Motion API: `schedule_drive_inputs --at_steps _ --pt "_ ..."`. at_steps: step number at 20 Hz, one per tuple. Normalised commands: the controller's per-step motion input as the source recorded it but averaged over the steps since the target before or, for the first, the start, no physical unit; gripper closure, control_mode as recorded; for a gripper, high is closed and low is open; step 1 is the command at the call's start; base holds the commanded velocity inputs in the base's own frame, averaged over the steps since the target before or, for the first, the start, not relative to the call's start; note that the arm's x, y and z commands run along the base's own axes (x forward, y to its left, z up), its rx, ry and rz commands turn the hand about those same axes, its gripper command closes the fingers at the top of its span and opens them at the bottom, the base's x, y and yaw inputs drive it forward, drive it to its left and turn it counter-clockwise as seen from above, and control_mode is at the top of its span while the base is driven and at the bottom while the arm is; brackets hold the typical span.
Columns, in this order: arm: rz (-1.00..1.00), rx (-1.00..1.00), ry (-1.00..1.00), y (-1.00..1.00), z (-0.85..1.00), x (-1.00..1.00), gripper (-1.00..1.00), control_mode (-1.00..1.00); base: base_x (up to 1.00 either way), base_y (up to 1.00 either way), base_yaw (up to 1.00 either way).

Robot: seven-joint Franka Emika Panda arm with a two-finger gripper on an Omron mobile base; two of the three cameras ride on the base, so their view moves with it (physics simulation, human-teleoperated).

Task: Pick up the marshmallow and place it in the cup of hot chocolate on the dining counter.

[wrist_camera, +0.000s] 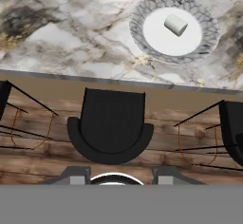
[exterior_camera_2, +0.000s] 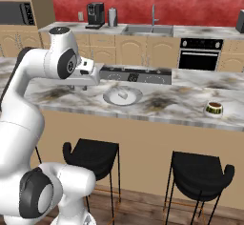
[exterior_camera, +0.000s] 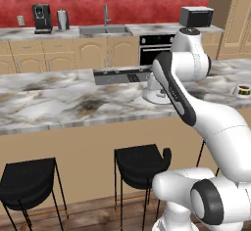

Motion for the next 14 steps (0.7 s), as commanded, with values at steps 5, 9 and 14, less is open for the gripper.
schedule_drive_inputs --at_steps 5,9,14 --pt "0.0 0.0 -0.03 0.0 -0.12 0.02 -1.0 -1.0 0.0 0.0 0.0" --pt "0.0 0.02 0.01 -0.01 -0.01 0.46 -1.0 -1.0 0.0 0.0 0.0" --pt "0.0 0.01 0.12 -0.06 0.0 0.72 -1.0 -1.0 0.0 0.0 0.0"
